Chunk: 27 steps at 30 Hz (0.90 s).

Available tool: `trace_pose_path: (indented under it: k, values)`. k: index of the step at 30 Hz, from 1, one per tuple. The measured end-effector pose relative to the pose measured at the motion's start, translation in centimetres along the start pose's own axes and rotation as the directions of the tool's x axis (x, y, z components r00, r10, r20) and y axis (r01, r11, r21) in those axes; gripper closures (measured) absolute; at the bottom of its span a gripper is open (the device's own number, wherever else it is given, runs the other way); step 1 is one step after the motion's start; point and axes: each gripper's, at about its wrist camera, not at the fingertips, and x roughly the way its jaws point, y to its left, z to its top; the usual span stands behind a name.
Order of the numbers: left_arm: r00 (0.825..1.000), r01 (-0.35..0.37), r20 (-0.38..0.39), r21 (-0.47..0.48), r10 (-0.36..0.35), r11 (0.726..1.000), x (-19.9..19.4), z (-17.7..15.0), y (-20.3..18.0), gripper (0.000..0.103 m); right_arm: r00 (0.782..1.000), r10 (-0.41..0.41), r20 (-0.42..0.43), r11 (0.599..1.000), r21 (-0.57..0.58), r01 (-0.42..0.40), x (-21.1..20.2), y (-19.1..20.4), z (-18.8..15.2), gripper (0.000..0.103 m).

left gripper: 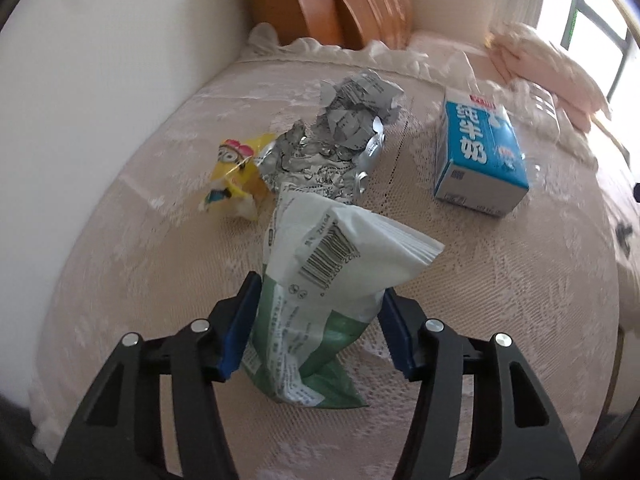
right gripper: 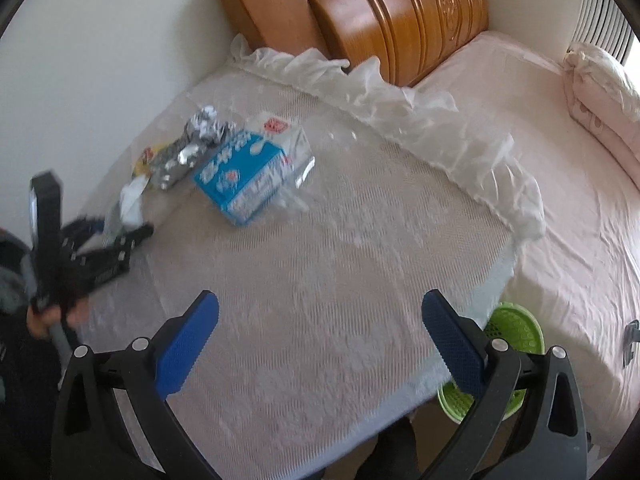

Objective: Collect trash
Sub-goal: 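Grasp the green-white snack bag with the left tool while the right tool grasps the clear bottle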

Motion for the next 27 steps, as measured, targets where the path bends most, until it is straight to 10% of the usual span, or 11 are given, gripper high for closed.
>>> trace_pose_path:
  k: [16, 24, 27]
  values:
    - [0.999, 0.010, 0.045, -0.268, 0.002, 0.963, -4.7, -3.0, -2.4, 0.047, 0.990, -0.139, 0.026, 0.944, 0.306, 0.124, 9.5, -0.9, 5.5, 0.002]
    - [0.999, 0.007, 0.032, -0.231, 0.000, 0.973, -5.7, -3.8, -4.2, 0.047, 0.978, -0.204, 0.038, 0.963, 0.186, 0.194, 11.6, 0.8, 7.0, 0.008]
    - [0.999, 0.016, 0.039, -0.233, -0.008, 0.972, -6.3, -3.9, -4.7, 0.047, 0.982, -0.188, 0.033, 0.970, 0.163, 0.180, 12.0, 0.9, 7.4, 0.025]
